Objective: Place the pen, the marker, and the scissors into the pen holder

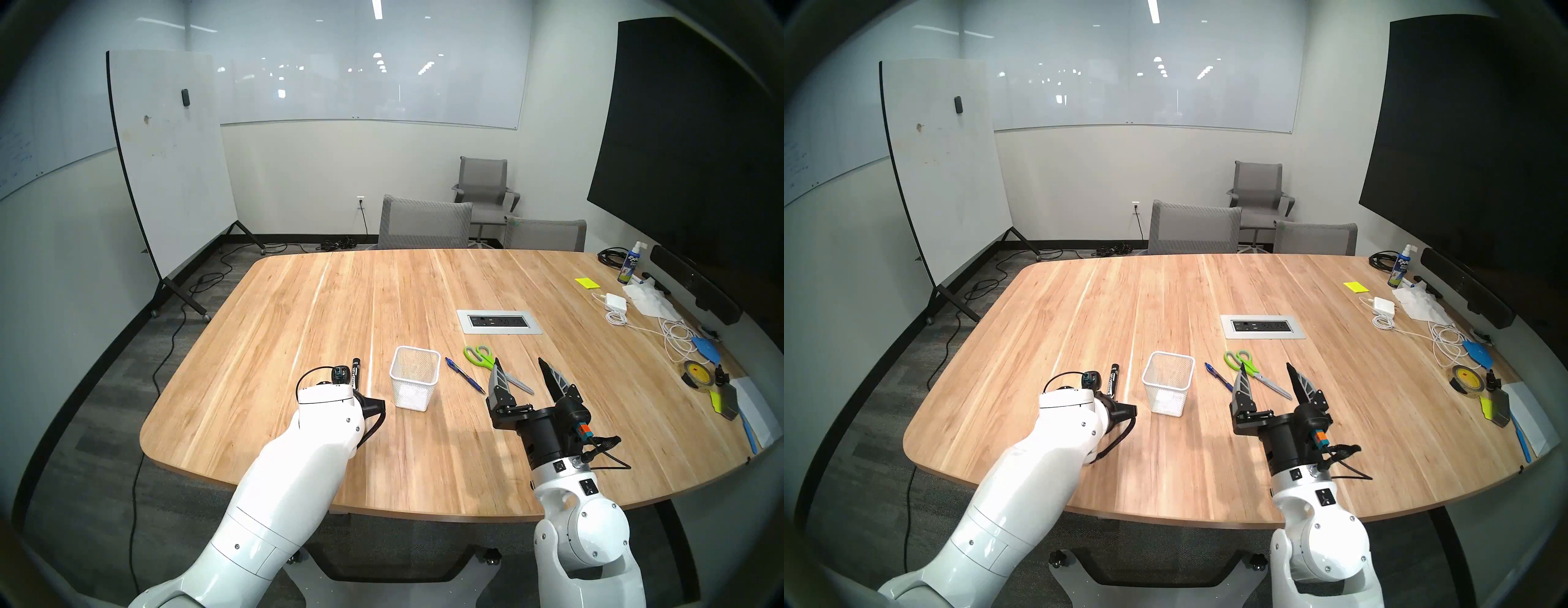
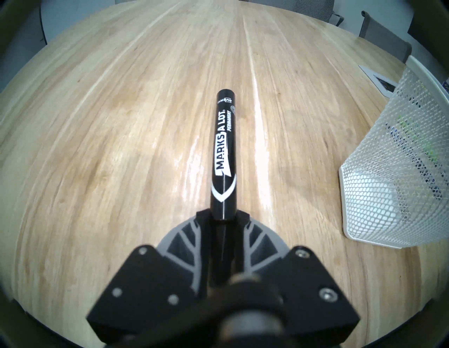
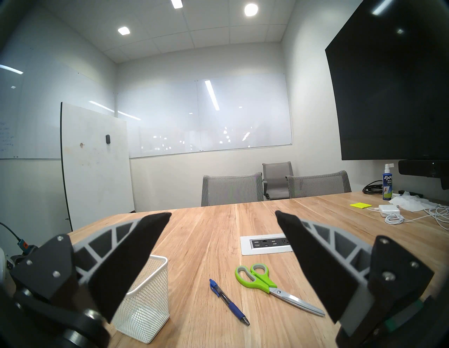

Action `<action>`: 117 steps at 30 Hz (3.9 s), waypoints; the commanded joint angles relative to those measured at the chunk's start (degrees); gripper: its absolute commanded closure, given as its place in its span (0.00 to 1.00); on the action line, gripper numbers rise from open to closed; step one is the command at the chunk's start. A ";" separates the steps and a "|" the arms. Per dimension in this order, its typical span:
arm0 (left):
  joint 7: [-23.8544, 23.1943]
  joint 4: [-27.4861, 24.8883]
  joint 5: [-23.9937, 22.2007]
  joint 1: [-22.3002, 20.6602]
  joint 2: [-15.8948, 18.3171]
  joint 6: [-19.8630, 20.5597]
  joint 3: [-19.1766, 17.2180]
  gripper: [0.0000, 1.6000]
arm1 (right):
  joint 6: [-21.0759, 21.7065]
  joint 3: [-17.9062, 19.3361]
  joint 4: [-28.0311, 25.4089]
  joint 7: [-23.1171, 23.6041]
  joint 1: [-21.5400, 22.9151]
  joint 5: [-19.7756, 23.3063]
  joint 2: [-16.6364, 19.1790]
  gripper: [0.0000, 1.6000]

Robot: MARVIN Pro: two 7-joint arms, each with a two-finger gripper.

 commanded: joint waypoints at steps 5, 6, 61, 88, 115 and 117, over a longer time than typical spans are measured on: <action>-0.52 -0.80 -0.73 2.09 1.16 -0.49 -1.54 1.00 | -0.20 -0.04 -1.27 0.12 0.11 0.04 0.07 0.00; -0.65 -1.41 -1.33 2.14 1.04 -0.10 -2.21 1.00 | -0.20 -0.04 -1.27 0.12 0.11 0.04 0.07 0.00; -9.43 -11.70 2.05 7.76 9.33 -8.99 -4.73 1.00 | -0.20 -0.04 -1.27 0.12 0.11 0.04 0.07 0.00; -12.74 -18.13 5.22 12.95 12.71 -13.60 -4.88 1.00 | -0.21 -0.04 -1.26 0.12 0.12 0.04 0.07 0.00; -16.71 -24.03 8.16 17.72 16.53 -19.62 -6.50 1.00 | -0.21 -0.04 -1.25 0.12 0.12 0.04 0.07 0.00; -17.77 -25.27 8.65 18.95 17.80 -20.33 -6.65 1.00 | -0.21 -0.04 -1.25 0.12 0.12 0.04 0.07 0.00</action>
